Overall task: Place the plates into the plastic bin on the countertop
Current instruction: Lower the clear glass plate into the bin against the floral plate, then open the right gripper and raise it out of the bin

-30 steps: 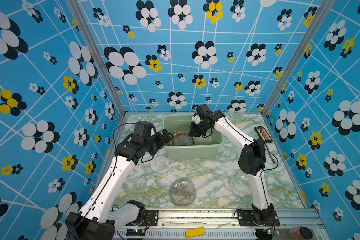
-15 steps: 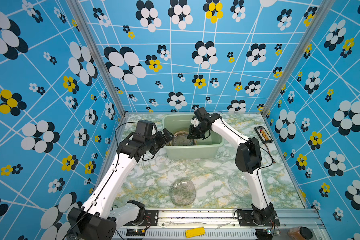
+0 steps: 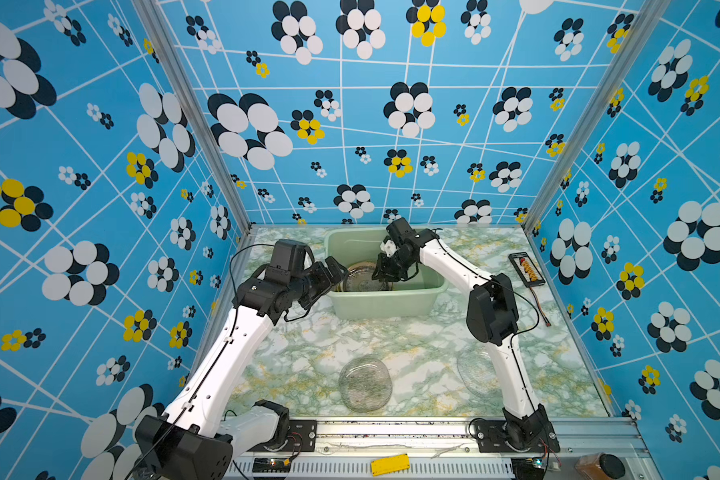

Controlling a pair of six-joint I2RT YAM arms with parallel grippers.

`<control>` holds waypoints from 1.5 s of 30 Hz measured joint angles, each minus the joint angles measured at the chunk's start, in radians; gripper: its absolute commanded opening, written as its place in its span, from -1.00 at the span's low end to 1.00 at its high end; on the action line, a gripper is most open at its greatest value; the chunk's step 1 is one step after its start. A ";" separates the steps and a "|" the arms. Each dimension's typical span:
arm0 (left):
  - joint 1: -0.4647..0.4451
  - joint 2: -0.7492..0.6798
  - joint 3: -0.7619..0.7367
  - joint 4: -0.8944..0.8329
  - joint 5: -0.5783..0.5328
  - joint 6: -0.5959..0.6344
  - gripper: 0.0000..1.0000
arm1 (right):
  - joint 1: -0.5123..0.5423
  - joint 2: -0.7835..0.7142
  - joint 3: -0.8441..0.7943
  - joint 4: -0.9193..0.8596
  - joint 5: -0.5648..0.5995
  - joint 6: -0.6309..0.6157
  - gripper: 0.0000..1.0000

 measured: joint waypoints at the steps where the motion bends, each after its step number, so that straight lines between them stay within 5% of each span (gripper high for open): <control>1: 0.000 0.000 0.000 0.000 0.000 0.000 0.98 | 0.000 0.002 0.000 0.000 0.001 0.001 -0.16; 11: 0.000 0.003 0.000 0.000 0.000 0.000 0.99 | 0.003 0.008 0.000 0.001 0.020 -0.004 0.41; 28: 0.000 0.003 0.000 -0.022 0.001 0.000 0.98 | 0.074 0.009 0.103 -0.117 0.208 -0.145 0.83; 29: 0.000 0.002 0.000 -0.023 0.001 0.000 0.99 | 0.079 0.009 0.114 -0.131 0.226 -0.159 0.98; 45: 0.000 -0.098 0.054 -0.051 -0.011 0.051 0.98 | 0.095 -0.060 0.212 -0.206 0.393 -0.269 0.99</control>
